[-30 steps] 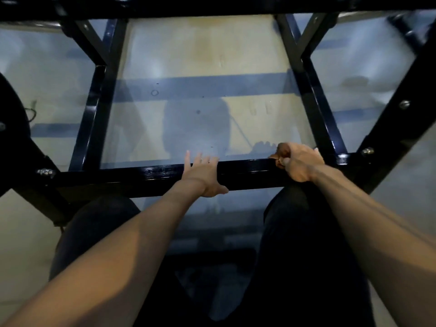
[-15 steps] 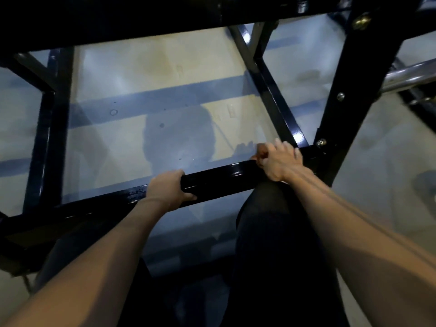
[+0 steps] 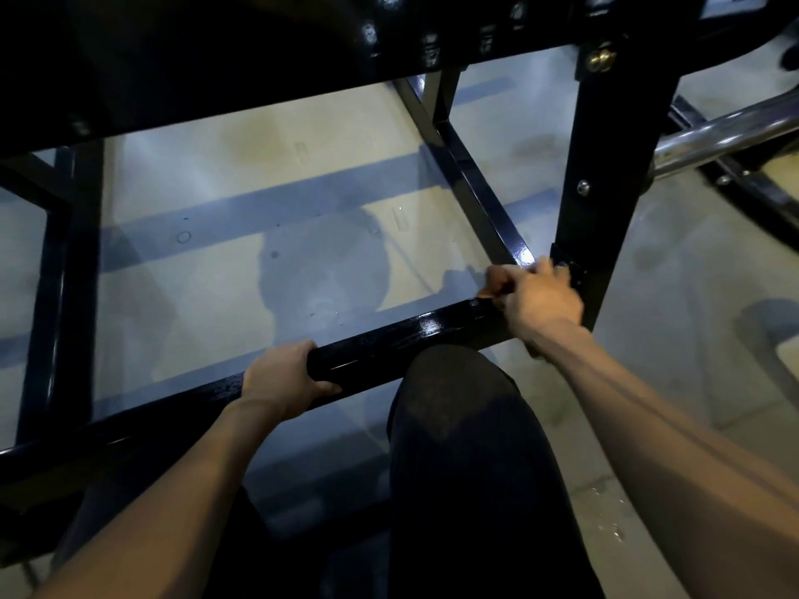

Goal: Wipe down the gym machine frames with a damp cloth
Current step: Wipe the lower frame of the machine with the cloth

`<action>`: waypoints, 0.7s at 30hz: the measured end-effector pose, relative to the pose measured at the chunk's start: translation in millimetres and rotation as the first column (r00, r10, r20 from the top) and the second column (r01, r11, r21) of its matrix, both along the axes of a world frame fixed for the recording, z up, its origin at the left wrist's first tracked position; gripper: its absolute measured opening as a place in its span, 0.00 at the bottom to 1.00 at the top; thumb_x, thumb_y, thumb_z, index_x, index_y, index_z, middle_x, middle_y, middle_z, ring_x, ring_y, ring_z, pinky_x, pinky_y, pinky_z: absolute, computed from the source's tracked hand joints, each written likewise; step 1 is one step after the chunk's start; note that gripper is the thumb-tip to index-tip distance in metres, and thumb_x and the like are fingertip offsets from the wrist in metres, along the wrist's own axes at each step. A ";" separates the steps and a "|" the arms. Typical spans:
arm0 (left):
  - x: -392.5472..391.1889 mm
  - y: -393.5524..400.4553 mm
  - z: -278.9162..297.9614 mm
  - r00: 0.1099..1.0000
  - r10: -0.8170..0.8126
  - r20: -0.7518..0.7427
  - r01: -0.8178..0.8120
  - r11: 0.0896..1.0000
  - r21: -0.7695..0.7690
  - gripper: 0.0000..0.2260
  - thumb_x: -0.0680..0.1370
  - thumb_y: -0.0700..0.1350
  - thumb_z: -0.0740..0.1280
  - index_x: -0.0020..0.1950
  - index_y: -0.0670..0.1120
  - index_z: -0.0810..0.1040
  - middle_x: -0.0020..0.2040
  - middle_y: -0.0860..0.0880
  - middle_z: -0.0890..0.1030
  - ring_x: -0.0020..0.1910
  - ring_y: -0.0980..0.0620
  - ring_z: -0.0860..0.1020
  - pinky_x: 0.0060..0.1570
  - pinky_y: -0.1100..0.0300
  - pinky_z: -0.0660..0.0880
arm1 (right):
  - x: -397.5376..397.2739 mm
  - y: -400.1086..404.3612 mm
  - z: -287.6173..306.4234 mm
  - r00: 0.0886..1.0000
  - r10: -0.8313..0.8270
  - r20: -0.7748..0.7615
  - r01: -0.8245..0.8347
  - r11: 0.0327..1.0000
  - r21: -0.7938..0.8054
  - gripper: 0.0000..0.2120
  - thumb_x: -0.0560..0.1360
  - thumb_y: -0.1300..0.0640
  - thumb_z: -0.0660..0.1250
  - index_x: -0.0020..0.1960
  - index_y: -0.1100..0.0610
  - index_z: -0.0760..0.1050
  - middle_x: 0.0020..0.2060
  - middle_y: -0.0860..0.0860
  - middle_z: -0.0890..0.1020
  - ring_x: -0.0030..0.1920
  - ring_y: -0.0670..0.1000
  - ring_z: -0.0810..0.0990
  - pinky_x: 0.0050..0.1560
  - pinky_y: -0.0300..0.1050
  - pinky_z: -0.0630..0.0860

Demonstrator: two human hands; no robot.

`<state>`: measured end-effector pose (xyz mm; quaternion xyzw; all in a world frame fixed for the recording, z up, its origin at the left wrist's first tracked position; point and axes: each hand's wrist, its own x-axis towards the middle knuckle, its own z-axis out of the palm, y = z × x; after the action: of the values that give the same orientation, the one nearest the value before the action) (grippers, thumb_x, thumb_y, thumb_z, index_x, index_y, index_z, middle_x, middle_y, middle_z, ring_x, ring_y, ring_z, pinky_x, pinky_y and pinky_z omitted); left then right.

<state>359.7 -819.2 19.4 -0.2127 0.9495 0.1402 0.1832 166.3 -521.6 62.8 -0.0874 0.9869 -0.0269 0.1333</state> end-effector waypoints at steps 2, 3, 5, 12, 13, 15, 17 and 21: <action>-2.0 0.5 2.2 1.000 -0.010 0.026 0.010 1.000 0.001 0.22 0.70 0.65 0.77 0.53 0.53 0.75 0.50 0.52 0.80 0.48 0.47 0.78 0.44 0.53 0.77 | -2.7 11.7 -2.3 0.997 -0.049 -0.058 0.051 0.998 0.044 0.23 0.81 0.54 0.65 0.75 0.44 0.69 0.69 0.57 0.68 0.70 0.63 0.68 0.65 0.59 0.73; -3.1 1.0 3.7 0.999 -0.023 0.043 0.023 1.000 -0.009 0.23 0.70 0.65 0.77 0.53 0.52 0.74 0.50 0.51 0.80 0.48 0.47 0.78 0.44 0.53 0.77 | -0.6 10.9 -3.9 0.995 -0.047 -0.087 0.051 0.998 0.043 0.22 0.81 0.54 0.65 0.75 0.45 0.69 0.69 0.57 0.68 0.70 0.64 0.67 0.66 0.60 0.71; -4.9 1.9 5.3 0.994 -0.065 0.086 0.068 0.997 -0.037 0.23 0.71 0.65 0.75 0.54 0.52 0.73 0.52 0.50 0.79 0.49 0.46 0.78 0.46 0.52 0.77 | 6.9 -0.4 -9.2 0.990 -0.085 -0.115 0.080 0.996 -0.045 0.20 0.81 0.55 0.64 0.72 0.46 0.72 0.68 0.56 0.69 0.70 0.64 0.67 0.68 0.61 0.69; -39.9 0.1 19.5 0.933 -0.001 0.361 -0.110 0.951 0.288 0.26 0.74 0.60 0.76 0.66 0.50 0.74 0.68 0.45 0.77 0.58 0.47 0.77 0.54 0.56 0.73 | -0.2 -45.0 -4.3 0.964 -0.208 0.166 0.265 0.692 -0.672 0.10 0.82 0.49 0.65 0.62 0.46 0.77 0.58 0.51 0.80 0.61 0.57 0.78 0.63 0.52 0.74; -47.7 4.2 27.0 0.935 0.082 0.345 -0.216 0.902 0.373 0.30 0.76 0.57 0.75 0.74 0.48 0.70 0.72 0.44 0.74 0.62 0.48 0.76 0.58 0.58 0.71 | -1.7 -50.6 -1.7 0.943 -0.214 0.256 0.334 0.574 -0.748 0.08 0.81 0.49 0.67 0.60 0.47 0.77 0.56 0.50 0.81 0.58 0.54 0.80 0.60 0.49 0.75; -65.9 14.0 38.7 0.944 0.267 0.194 -0.330 0.788 0.521 0.29 0.78 0.52 0.72 0.78 0.47 0.68 0.73 0.44 0.74 0.62 0.50 0.76 0.58 0.60 0.71 | -6.4 -64.6 4.6 0.890 -0.215 0.402 0.456 0.391 -0.800 0.09 0.79 0.48 0.70 0.57 0.50 0.79 0.52 0.50 0.83 0.55 0.52 0.83 0.57 0.49 0.79; -84.2 22.6 49.3 0.902 0.432 -0.007 -0.343 0.726 0.596 0.21 0.80 0.47 0.70 0.72 0.49 0.75 0.67 0.45 0.78 0.54 0.52 0.79 0.52 0.61 0.73 | -10.9 -78.4 12.3 0.869 -0.191 0.457 0.495 0.311 -0.811 0.09 0.78 0.49 0.72 0.53 0.55 0.81 0.47 0.54 0.86 0.50 0.56 0.86 0.50 0.49 0.83; -114.7 36.0 78.7 0.864 0.472 -0.175 -0.225 0.673 0.705 0.18 0.80 0.43 0.68 0.71 0.52 0.77 0.67 0.51 0.78 0.62 0.54 0.76 0.61 0.58 0.73 | -13.4 -104.1 38.1 0.829 0.020 0.558 0.551 0.131 -0.824 0.07 0.82 0.62 0.66 0.45 0.64 0.76 0.33 0.56 0.82 0.33 0.56 0.83 0.35 0.49 0.78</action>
<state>245.0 -783.1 98.0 -0.2856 0.7933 0.5356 0.0477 152.9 -625.7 100.9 0.0417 0.6769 -0.6880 0.2582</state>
